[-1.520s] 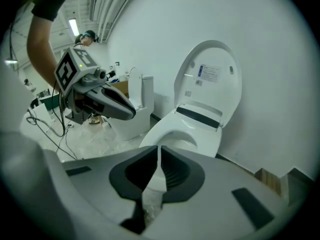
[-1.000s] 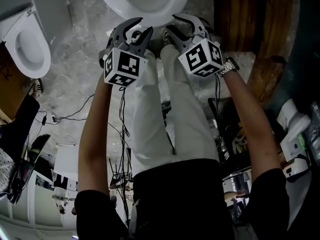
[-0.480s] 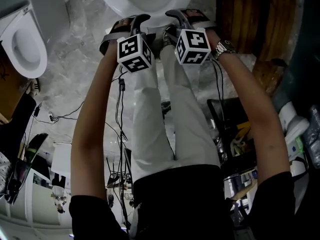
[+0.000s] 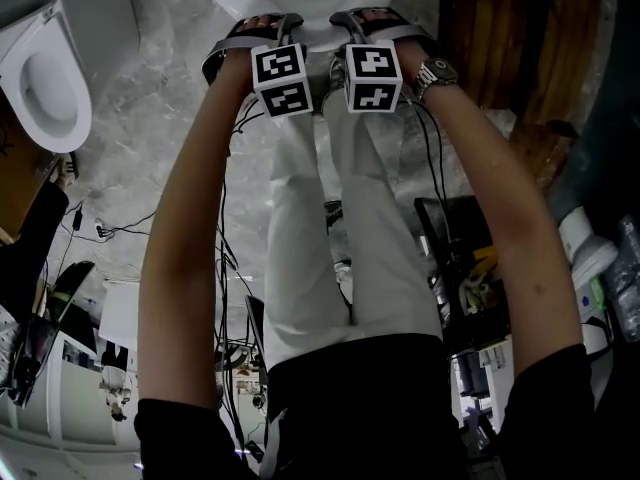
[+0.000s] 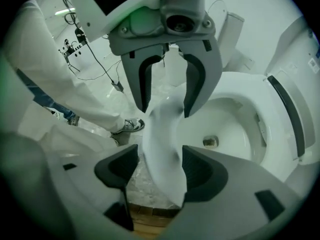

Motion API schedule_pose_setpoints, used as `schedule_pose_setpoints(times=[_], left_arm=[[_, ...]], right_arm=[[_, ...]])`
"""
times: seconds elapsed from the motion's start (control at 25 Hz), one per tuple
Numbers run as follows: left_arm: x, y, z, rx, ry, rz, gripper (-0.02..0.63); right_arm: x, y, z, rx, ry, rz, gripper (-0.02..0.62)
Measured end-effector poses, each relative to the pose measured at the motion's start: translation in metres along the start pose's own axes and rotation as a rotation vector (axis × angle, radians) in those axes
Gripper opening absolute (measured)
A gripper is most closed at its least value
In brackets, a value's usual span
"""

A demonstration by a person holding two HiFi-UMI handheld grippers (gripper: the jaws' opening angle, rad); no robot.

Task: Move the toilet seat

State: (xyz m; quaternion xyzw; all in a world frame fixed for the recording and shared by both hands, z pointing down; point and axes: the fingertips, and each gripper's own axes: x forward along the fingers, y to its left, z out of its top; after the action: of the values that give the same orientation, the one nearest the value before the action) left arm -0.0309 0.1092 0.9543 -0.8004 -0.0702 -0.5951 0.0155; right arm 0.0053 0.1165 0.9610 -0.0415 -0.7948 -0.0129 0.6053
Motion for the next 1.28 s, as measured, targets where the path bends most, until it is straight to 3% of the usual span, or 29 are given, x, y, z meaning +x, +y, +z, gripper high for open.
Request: schedule_pose_setpoints(times=[0.24,0.52,0.8,1.28], left_arm=[[0.013,0.001,-0.005,0.113,0.055,-0.002,0.284],[0.019,0.004,-0.002,0.094,0.072,0.021,0.284],[0.017,0.001,0.007,0.126,0.067,0.047,0.273],[0.0,-0.003,0.008,0.11,0.038,0.039,0.272]], right_arm=[[0.02,-0.001,-0.002,-0.103,0.067,-0.028,0.265],[0.026,-0.004,-0.001,-0.134,0.086,-0.068,0.264],[0.021,0.001,-0.007,-0.151,0.095,-0.078,0.264],[0.004,0.003,0.004,-0.141,0.071,-0.027,0.261]])
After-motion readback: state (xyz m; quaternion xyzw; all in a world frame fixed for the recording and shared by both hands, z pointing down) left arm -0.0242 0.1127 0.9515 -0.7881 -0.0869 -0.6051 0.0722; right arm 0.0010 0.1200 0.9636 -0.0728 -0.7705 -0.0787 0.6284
